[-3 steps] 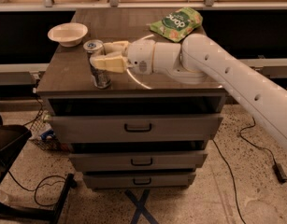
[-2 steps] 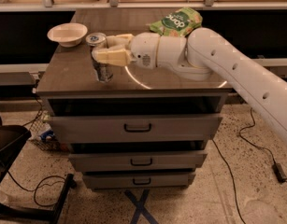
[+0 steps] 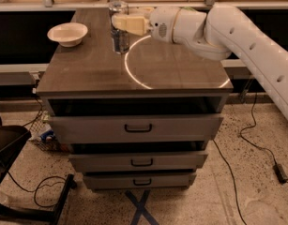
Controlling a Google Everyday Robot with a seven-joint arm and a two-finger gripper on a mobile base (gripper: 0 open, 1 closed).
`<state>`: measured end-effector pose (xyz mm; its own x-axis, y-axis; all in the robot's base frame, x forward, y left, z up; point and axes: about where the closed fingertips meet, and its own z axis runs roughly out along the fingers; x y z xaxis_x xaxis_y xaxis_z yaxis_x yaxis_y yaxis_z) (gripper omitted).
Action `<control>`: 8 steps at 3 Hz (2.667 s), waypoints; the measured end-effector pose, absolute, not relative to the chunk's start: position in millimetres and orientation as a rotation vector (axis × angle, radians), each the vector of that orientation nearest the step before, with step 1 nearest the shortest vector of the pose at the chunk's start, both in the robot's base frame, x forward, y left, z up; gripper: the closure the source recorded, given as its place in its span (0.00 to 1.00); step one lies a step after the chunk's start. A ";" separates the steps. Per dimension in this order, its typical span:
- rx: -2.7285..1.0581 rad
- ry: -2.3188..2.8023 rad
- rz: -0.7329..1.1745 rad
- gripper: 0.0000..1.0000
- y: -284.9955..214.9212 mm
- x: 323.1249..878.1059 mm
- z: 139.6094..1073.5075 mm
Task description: Move redbull can near paper bowl
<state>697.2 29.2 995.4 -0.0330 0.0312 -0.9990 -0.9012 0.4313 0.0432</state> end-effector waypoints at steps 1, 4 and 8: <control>-0.751 1.428 0.906 1.00 15.4 749.6 1007.2; -0.758 1.422 0.790 1.00 55.3 889.4 995.4; -0.671 1.550 0.658 1.00 88.1 918.1 936.9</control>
Offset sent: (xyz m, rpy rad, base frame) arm 0.1910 -0.0218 0.0522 -0.0005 -0.0464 -0.1194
